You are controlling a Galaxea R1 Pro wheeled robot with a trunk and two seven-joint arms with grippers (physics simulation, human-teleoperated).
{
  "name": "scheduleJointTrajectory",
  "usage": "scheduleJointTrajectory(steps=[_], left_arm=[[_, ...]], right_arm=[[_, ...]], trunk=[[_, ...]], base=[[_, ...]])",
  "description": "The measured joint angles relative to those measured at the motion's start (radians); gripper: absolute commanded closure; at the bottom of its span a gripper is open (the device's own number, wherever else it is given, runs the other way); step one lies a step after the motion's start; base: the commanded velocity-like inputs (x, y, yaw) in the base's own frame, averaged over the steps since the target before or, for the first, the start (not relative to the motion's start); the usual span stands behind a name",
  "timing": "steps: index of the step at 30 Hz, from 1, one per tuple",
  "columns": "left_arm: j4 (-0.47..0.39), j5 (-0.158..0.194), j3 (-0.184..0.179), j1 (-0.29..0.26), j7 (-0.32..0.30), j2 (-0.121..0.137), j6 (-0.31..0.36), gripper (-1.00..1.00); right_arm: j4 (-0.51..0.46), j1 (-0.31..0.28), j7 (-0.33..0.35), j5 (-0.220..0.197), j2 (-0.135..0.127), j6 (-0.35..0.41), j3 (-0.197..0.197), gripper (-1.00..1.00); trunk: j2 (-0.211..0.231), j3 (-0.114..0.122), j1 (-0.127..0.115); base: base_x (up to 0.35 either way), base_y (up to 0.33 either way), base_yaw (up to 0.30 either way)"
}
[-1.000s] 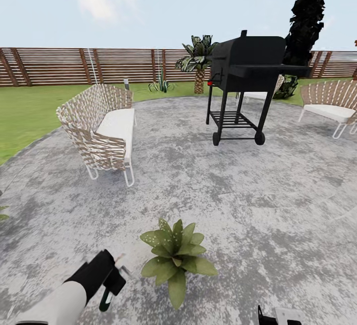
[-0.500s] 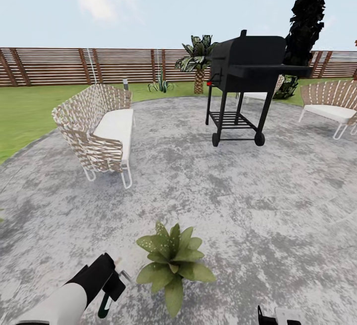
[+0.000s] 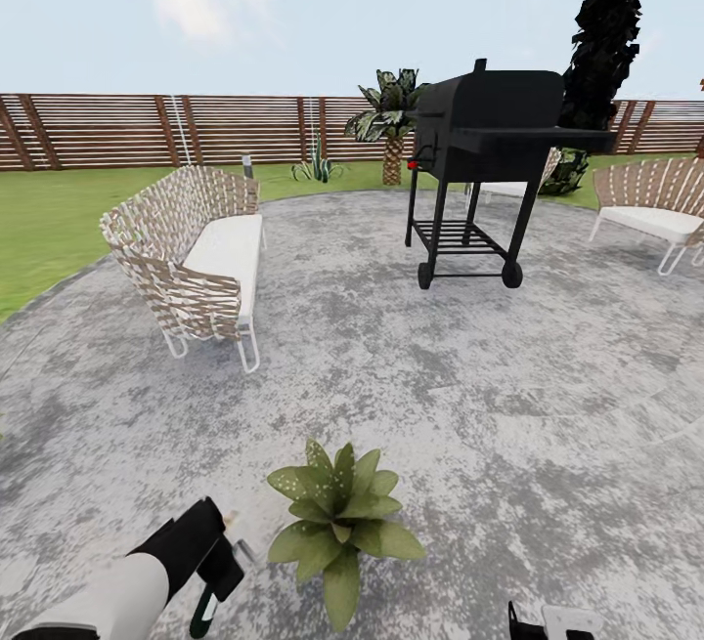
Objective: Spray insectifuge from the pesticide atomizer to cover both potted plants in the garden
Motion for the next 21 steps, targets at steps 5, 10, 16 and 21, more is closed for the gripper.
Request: scheduleJointTrajectory(steps=[5,10,16,21], left_arm=[[-0.001,-0.028,-0.003,-0.003,-0.094,0.010,0.000,1.00],[-0.002,-0.032,-0.019,0.003,-0.115,0.017,0.001,1.00],[-0.005,-0.024,-0.088,0.001,-0.111,0.006,0.008,1.00],[-0.136,-0.022,-0.088,-0.003,-0.115,0.002,0.017,1.00]], right_arm=[[-0.001,0.000,0.000,0.001,-0.006,0.000,0.000,-1.00],[-0.002,0.000,0.001,0.001,-0.007,0.000,0.000,-1.00],[-0.002,0.000,0.000,0.001,-0.007,0.000,0.000,-1.00],[-0.002,0.000,0.000,0.001,-0.007,0.000,0.000,-1.00]], trunk=[[0.000,0.000,0.000],[0.000,0.000,0.000],[0.000,0.000,0.000],[0.000,0.000,0.000]], base=[[0.000,0.000,0.000],[0.000,0.000,0.000],[0.000,0.000,0.000],[0.000,0.000,0.000]])
